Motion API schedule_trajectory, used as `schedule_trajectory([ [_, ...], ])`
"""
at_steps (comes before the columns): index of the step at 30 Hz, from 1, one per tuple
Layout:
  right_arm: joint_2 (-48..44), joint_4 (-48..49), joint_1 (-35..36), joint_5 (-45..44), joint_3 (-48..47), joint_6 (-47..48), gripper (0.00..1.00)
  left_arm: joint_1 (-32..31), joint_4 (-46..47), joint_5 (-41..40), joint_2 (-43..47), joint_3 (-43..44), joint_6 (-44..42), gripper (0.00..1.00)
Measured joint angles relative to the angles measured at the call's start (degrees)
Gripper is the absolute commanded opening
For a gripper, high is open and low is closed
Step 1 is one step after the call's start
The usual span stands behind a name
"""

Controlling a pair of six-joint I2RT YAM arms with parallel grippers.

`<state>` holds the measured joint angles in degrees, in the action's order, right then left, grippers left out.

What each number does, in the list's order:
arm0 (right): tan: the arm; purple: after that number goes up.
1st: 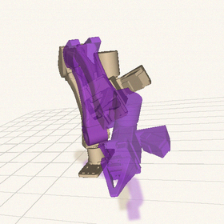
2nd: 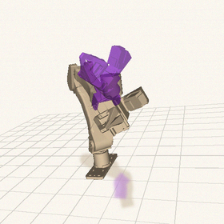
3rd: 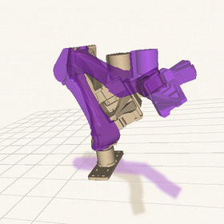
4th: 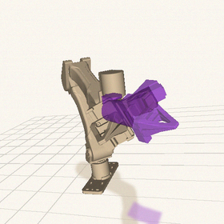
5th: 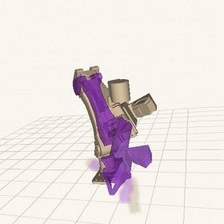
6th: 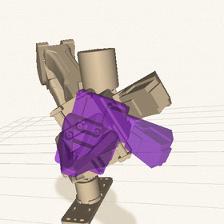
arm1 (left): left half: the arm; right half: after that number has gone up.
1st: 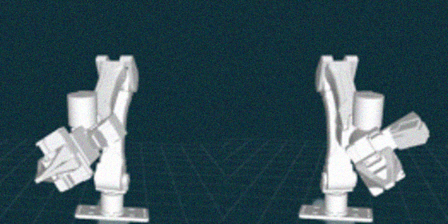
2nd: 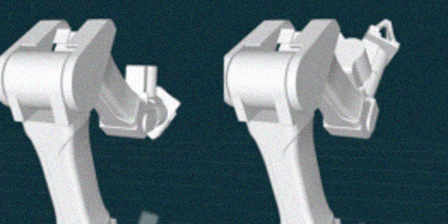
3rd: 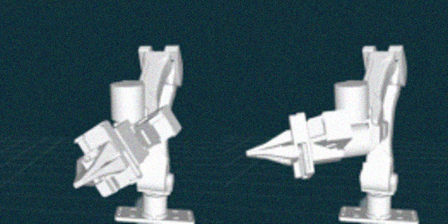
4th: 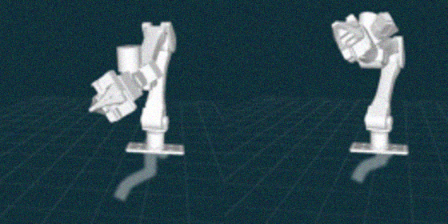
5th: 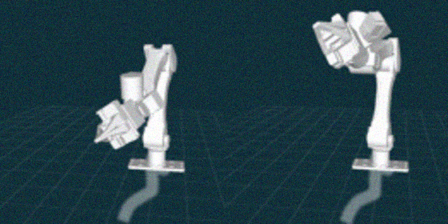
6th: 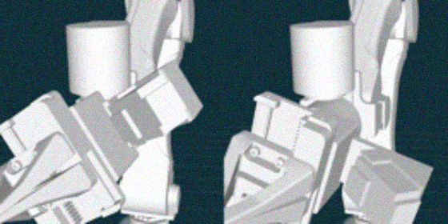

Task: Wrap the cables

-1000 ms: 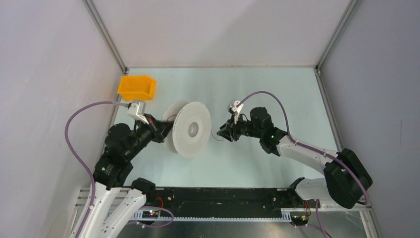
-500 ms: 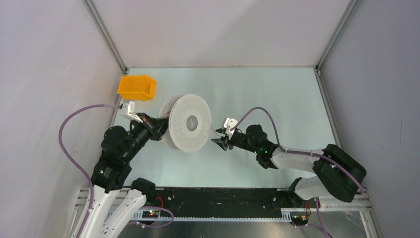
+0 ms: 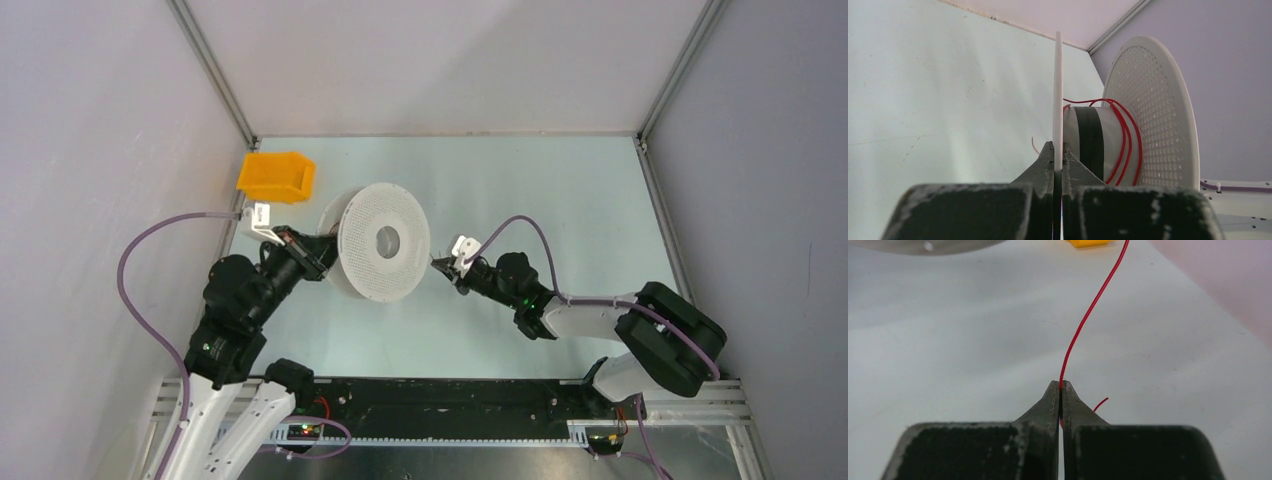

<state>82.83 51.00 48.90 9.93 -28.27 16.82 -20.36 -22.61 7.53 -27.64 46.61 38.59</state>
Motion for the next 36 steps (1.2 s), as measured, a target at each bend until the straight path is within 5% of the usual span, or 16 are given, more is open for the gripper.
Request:
schedule_trajectory([
  [9,-8.09,2.43,-2.43,15.52,0.2,-26.18,0.0,1.46,6.78,-0.87,-1.38,-1.22,2.93,0.0],
  [20,-0.24,27.65,-2.84,26.01,-4.59,-68.46,0.0,3.52,27.85,-0.31,-1.22,-12.15,15.78,0.0],
  [30,1.09,31.3,-1.7,23.67,-12.9,-80.76,0.0,3.67,49.13,-4.66,-0.11,-24.3,35.93,0.0],
  [36,-0.44,32.39,-2.27,21.51,-12.44,-81.22,0.0,3.91,53.2,-8.02,0.07,-28.15,43.04,0.0],
])
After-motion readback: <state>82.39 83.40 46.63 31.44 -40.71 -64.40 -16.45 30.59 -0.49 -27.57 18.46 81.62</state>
